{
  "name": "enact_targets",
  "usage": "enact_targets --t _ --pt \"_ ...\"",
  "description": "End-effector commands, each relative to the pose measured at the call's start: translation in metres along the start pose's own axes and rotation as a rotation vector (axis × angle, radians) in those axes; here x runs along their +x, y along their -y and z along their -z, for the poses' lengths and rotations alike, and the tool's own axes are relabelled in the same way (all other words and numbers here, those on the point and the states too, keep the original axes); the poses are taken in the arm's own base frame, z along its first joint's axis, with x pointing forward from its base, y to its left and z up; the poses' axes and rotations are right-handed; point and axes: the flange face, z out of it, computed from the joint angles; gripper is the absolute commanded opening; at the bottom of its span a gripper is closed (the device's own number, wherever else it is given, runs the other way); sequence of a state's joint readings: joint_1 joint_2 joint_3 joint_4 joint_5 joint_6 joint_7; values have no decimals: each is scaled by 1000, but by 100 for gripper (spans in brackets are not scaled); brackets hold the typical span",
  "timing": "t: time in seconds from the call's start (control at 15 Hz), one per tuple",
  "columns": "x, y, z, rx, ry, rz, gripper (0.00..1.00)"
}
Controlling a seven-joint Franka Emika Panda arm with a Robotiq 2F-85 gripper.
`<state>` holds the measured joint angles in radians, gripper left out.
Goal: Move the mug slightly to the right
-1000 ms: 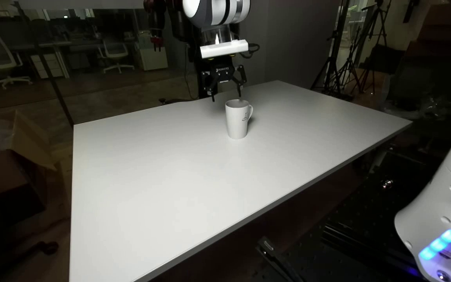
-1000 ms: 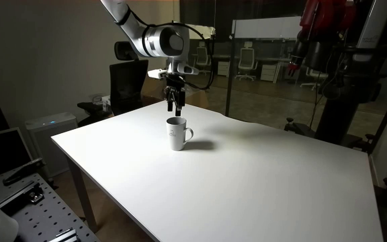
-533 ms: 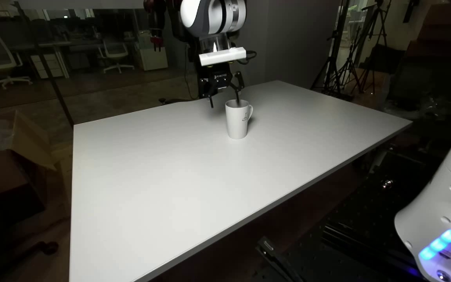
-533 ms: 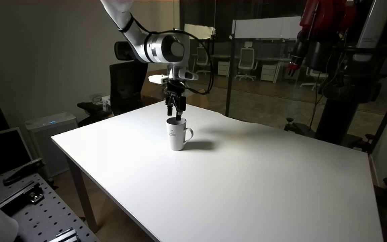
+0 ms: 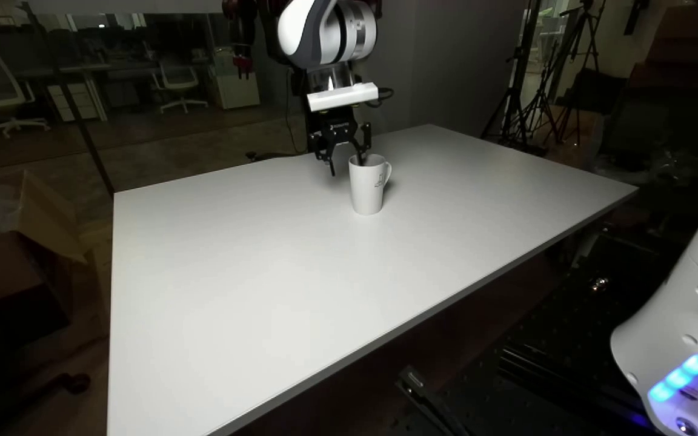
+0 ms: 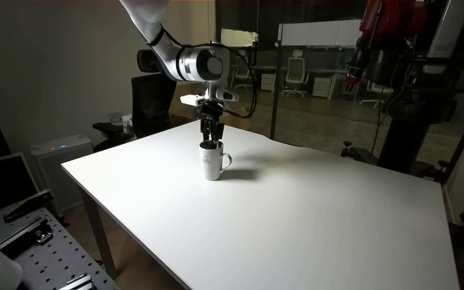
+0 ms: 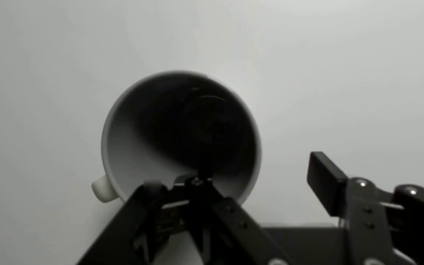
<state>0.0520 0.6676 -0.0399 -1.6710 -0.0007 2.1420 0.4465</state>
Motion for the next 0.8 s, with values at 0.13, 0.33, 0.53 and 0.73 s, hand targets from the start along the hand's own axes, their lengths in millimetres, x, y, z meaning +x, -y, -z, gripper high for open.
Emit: enact_targets --t 0.13,0.33,0.53,0.73 --pt "8 7 5 1 10 6 25" --pt "8 8 8 -1 11 11 5" --pt "8 9 9 -1 8 16 0" --pt "14 2 15 -4 -1 4 2"
